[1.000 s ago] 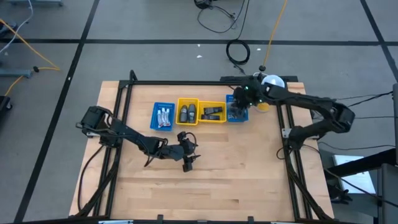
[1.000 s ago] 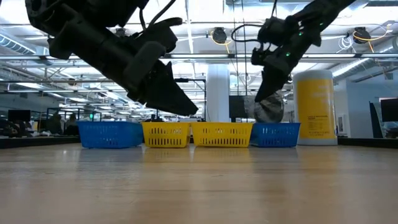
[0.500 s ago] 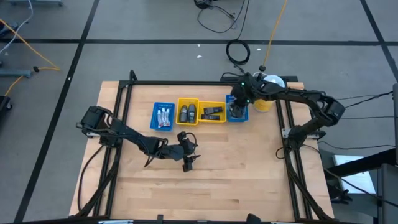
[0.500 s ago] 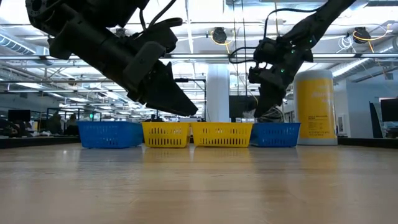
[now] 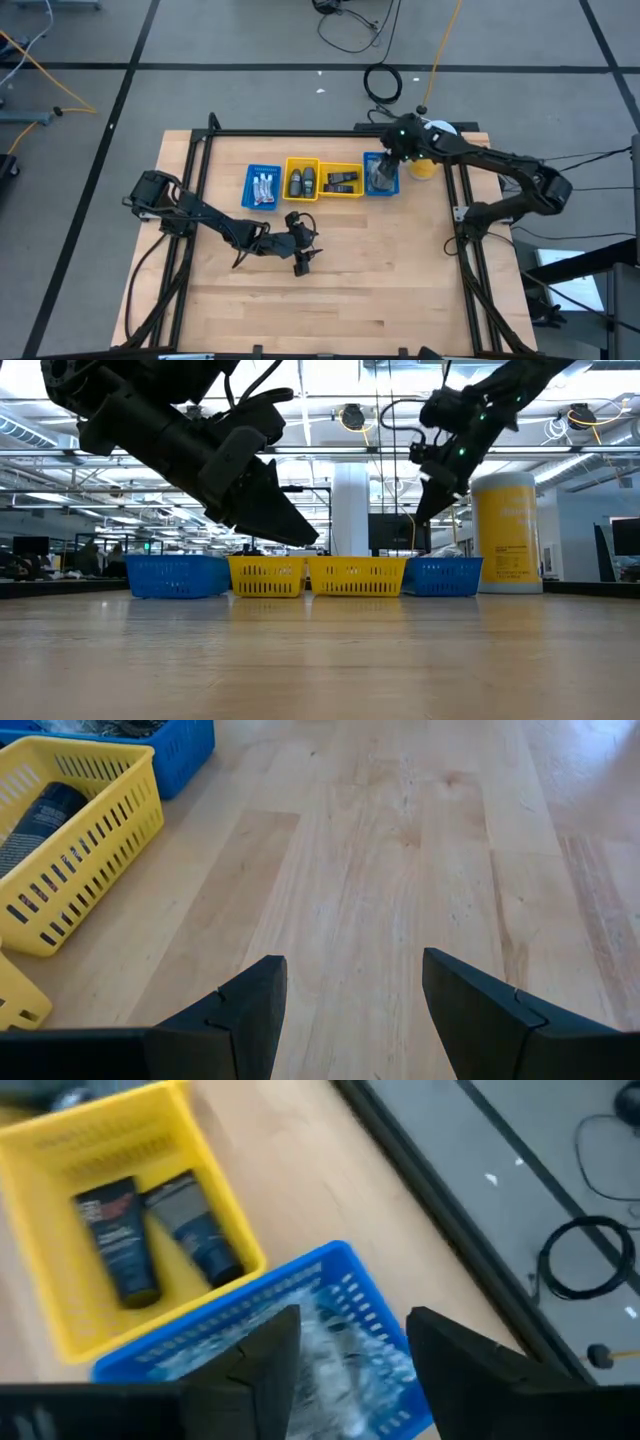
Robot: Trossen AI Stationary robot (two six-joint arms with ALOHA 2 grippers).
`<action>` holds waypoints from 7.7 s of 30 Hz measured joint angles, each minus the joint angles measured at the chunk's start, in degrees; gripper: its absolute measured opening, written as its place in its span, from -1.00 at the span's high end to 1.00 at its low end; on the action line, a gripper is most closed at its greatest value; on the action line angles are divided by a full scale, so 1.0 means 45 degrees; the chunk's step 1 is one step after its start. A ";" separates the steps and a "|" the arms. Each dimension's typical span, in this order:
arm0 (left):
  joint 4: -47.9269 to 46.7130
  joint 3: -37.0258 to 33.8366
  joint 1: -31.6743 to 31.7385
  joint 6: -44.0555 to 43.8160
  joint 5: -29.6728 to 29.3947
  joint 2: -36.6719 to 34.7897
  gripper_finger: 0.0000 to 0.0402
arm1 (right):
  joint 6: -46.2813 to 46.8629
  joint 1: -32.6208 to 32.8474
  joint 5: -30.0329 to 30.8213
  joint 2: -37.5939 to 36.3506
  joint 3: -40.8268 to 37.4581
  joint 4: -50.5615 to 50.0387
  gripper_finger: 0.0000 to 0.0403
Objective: Pick & Place Travel size toiletries
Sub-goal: Put the hairbrush into the right blue basket, then return to Home Position
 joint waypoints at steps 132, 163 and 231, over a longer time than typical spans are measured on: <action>0.0623 -0.4409 0.0629 0.1643 -0.0021 -0.6772 0.70 | 0.2994 0.8649 0.0989 -1.5897 -1.2021 0.5460 0.96; -0.4951 -0.9403 0.3253 0.2783 0.2766 -2.2348 0.97 | 0.2994 0.8649 0.0996 -1.5884 -1.2021 0.5599 0.96; -0.5220 -0.9489 0.2874 0.3036 0.4849 -2.2328 0.99 | 0.2994 0.8644 0.0989 -1.5879 -1.2022 0.5653 0.96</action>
